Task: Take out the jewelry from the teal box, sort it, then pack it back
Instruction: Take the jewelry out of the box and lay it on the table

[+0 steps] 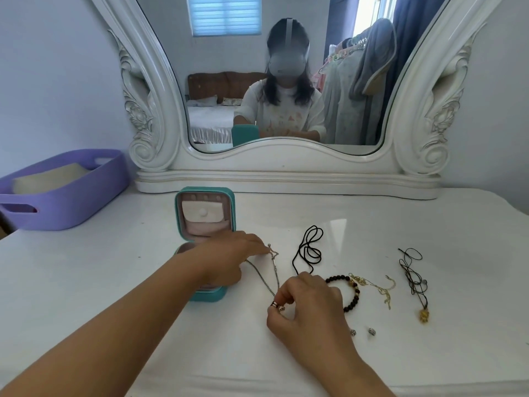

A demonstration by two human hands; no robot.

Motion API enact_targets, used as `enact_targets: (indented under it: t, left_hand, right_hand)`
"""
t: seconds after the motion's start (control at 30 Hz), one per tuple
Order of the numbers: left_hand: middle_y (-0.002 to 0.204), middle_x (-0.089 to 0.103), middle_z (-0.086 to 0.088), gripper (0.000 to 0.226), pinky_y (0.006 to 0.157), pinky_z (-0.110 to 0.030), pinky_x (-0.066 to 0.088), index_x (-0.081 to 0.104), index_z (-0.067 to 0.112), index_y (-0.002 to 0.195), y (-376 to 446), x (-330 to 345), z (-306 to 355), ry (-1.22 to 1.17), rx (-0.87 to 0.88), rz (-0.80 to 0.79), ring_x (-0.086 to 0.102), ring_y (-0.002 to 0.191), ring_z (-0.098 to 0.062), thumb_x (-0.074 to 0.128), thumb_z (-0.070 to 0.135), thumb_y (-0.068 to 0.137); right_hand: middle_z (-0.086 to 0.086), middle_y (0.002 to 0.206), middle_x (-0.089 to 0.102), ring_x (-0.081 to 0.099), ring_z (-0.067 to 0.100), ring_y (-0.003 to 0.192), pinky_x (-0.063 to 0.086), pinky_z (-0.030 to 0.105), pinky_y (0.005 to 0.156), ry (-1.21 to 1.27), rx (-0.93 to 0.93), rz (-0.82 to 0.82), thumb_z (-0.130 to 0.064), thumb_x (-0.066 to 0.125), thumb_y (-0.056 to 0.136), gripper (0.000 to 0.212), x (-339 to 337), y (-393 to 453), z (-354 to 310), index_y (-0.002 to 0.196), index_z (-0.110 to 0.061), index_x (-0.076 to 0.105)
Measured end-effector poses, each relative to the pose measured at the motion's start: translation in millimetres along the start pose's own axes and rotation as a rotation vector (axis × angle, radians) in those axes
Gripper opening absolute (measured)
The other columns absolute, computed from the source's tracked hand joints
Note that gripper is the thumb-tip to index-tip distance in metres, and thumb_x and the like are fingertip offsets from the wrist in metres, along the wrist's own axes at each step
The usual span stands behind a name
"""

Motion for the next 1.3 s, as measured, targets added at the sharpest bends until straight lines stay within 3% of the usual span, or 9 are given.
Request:
enact_targets:
  t: [0.13,0.3,0.43,0.73,0.93,1.07,1.17,1.3]
  left_hand:
    - [0.143,0.041,0.003,0.053,0.102,-0.028,0.038,0.039,0.022,0.137,7.5,-2.4,2.1,-0.11,-0.157,0.143,0.043,0.127,-0.018,0.047,0.008,0.086]
    - [0.135,0.046,-0.007,0.038,0.1,-0.033,0.041,0.048,0.012,0.129,32.8,-1.8,10.8,-0.241,-0.254,0.204,0.045,0.124,-0.025,0.042,0.011,0.092]
    - [0.146,0.035,-0.002,0.049,0.105,-0.031,0.033,0.034,0.019,0.14,54.3,-1.4,15.6,-0.196,-0.227,0.164,0.035,0.132,-0.022,0.042,0.011,0.092]
    - [0.136,0.045,-0.003,0.042,0.108,-0.035,0.032,0.051,0.02,0.127,71.1,18.2,-0.7,-0.36,-0.166,0.147,0.038,0.127,-0.021,0.041,0.005,0.089]
    - [0.137,0.044,-0.002,0.039,0.106,-0.028,0.031,0.052,0.018,0.127,60.9,13.1,-0.5,-0.323,-0.156,0.221,0.036,0.127,-0.02,0.044,0.006,0.09]
    - [0.108,0.054,0.003,0.019,0.087,-0.028,0.045,0.064,0.023,0.104,30.7,-4.5,30.5,-0.36,-0.086,0.286,0.055,0.099,-0.014,0.057,0.025,0.087]
    - [0.09,0.056,0.01,0.005,0.073,-0.021,0.046,0.066,0.03,0.083,1.5,-1.5,59.0,-0.452,0.035,0.221,0.056,0.077,-0.006,0.064,0.035,0.081]
    - [0.089,0.054,0.011,0.004,0.068,-0.015,0.045,0.063,0.032,0.079,-15.1,18.7,68.3,-0.436,0.078,0.098,0.054,0.074,-0.004,0.066,0.033,0.077]
  right_hand:
    - [-0.015,0.068,0.048,0.049,0.01,0.071,0.023,0.03,0.07,-0.166,-0.039,0.21,-0.044,0.046,0.055,0.014,4.8,-5.1,4.4,0.056,-0.031,0.05]
    - [-0.014,0.066,0.045,0.051,0.012,0.069,0.021,0.032,0.069,-0.244,-0.049,0.254,-0.045,0.048,0.053,0.016,5.8,-10.5,12.6,0.05,-0.03,0.048]
    - [-0.017,0.068,0.039,0.036,0.01,0.077,0.019,0.03,0.069,-0.226,-0.063,0.279,-0.047,0.048,0.052,0.018,4.9,-15.7,18.9,0.049,-0.03,0.049]
    - [-0.018,0.067,0.044,0.034,0.008,0.079,0.022,0.031,0.073,-0.216,-0.034,0.321,-0.058,0.05,0.049,0.027,2.4,-21.4,31.7,0.049,-0.032,0.046]
    - [-0.018,0.068,0.045,0.033,0.005,0.08,0.021,0.027,0.073,-0.167,-0.067,0.3,-0.056,0.052,0.051,0.025,-0.9,-23.2,28.4,0.051,-0.031,0.049]
    - [-0.02,0.075,0.049,0.035,0.0,0.085,0.014,0.024,0.071,-0.011,-0.012,0.311,-0.055,0.052,0.055,0.025,-22.6,-25.7,44.3,0.06,-0.031,0.053]
    - [-0.022,0.076,0.051,0.037,0.0,0.088,0.014,0.024,0.073,0.036,0.071,0.275,-0.057,0.043,0.056,0.028,-43.6,-25.2,63.3,0.062,-0.032,0.054]
    - [-0.017,0.078,0.055,0.041,0.004,0.088,0.013,0.024,0.071,0.087,0.173,0.249,-0.05,0.05,0.058,0.014,-60.7,-24.0,83.7,0.063,-0.038,0.054]
Point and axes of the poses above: each hand's wrist, its own y-axis towards the middle knuckle, its own x-axis out of the palm, z = x × y, the point moved 4 cm from there along y, towards the middle knuckle
